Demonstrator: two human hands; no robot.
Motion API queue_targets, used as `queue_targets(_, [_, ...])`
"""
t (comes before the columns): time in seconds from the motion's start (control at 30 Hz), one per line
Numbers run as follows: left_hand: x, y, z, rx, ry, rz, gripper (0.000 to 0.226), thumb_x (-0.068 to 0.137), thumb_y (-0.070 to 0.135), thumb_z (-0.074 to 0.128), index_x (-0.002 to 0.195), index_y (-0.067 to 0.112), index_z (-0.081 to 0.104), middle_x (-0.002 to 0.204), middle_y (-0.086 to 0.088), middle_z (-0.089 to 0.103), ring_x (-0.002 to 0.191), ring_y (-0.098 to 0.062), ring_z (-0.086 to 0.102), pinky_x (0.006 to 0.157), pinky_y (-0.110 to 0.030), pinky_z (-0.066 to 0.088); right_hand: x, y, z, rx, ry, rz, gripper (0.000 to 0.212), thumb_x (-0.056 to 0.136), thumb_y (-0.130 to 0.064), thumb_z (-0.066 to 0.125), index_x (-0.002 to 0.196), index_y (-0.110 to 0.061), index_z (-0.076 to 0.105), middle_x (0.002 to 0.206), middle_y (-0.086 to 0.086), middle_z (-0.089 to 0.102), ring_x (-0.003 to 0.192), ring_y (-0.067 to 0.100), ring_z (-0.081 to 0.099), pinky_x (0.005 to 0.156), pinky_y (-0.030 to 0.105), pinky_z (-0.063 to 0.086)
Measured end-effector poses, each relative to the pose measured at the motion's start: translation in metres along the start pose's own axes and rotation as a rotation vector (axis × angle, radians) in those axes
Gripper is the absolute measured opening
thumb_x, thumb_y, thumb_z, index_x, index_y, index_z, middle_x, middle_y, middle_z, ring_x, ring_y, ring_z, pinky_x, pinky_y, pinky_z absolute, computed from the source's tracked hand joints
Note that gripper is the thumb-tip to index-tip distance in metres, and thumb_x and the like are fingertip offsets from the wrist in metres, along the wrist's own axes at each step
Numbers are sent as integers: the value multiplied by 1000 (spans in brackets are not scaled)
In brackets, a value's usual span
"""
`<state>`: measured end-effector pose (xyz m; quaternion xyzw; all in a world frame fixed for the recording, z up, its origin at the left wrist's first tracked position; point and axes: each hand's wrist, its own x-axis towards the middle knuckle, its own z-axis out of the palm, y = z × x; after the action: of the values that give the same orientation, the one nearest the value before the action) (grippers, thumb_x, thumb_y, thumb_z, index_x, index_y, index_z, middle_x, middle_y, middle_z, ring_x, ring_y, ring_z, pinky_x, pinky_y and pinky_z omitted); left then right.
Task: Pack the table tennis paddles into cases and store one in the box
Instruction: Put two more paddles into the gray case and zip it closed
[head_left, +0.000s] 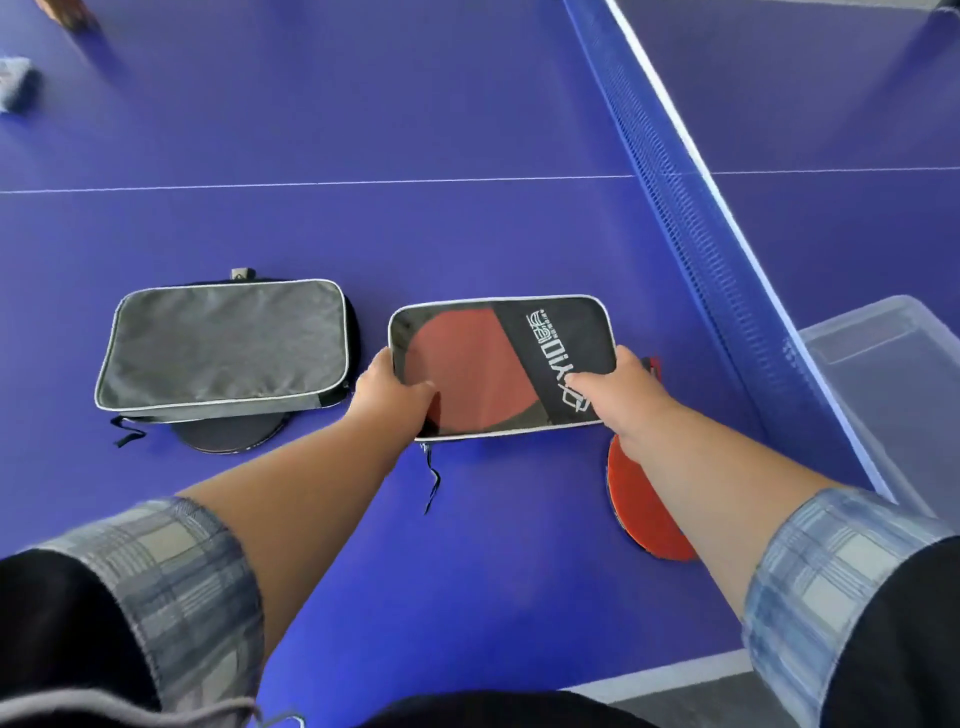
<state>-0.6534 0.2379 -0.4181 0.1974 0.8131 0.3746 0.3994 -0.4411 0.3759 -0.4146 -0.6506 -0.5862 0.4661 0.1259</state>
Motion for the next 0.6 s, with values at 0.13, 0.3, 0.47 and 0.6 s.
queue_targets(0.13, [43, 22, 23, 12, -24, 12, 33, 85, 22, 56, 117, 31, 55, 105, 7, 65, 88, -12, 62, 64, -28, 45, 51, -8, -7, 9, -31, 7, 40, 72, -26, 69, 112, -23, 62, 104, 1, 71, 90, 21, 66, 68, 32, 53])
queue_targets(0.3, [67, 20, 41, 145, -27, 4, 42, 85, 20, 52, 126, 29, 48, 100, 8, 60, 79, -12, 57, 55, -27, 40, 81, 5, 4, -172, -16, 62, 59, 78, -32, 72, 129, -19, 47, 117, 4, 60, 81, 17, 56, 55, 28, 40])
queue_targets(0.47, [69, 9, 38, 250, -24, 69, 51, 83, 11, 52, 131, 27, 41, 88, 14, 54, 70, -13, 55, 51, -25, 41, 81, 11, 10, -322, -10, 43, 105, 78, -36, 75, 159, -18, 9, 149, 8, 37, 126, 34, 50, 95, 48, 52])
queue_targets(0.6, [57, 8, 25, 299, -29, 113, 69, 87, 18, 58, 149, 26, 28, 101, 25, 45, 79, -5, 54, 54, -18, 39, 63, -5, 26, -496, 173, -92, 80, 81, -42, 66, 150, -16, 34, 153, 8, 35, 136, 35, 39, 103, 45, 41])
